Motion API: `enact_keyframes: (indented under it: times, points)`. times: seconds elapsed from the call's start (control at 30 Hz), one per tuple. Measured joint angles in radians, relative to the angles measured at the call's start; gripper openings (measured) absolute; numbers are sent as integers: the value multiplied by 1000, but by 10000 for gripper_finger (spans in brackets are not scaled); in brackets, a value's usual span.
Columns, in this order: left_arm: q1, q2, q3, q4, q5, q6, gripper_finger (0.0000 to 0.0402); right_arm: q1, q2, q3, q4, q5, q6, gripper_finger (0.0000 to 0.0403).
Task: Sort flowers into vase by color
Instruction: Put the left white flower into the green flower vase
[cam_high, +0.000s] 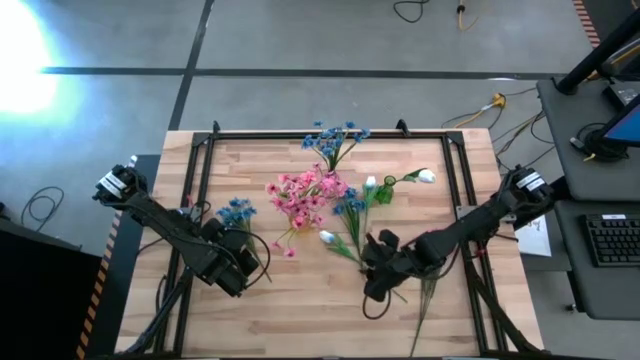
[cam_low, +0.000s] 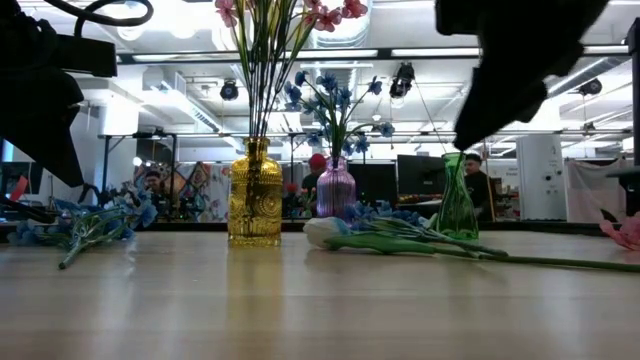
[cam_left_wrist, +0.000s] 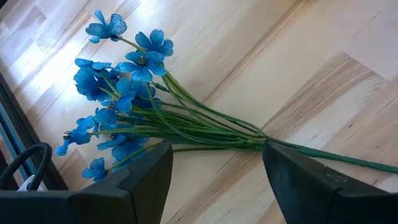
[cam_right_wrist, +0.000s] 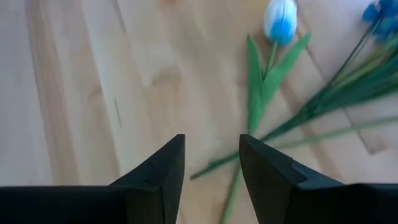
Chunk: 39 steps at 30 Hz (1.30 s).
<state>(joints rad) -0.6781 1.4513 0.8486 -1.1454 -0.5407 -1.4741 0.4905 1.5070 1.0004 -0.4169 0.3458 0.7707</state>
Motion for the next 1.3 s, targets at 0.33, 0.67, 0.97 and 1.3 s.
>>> enact_keyframes:
  times: [0.33,0.67,0.97,1.3]
  points:
    - [0,0,0,1,-1,16,235,-53,49,-1,110,59,-117,205]
    - [0,0,0,1,-4,25,235,-68,185,19,166,159,-188,224]
    - [0,0,0,3,-26,27,235,-79,226,27,177,153,-188,224]
    - [0,0,0,8,-26,26,235,-86,316,27,218,174,-190,224]
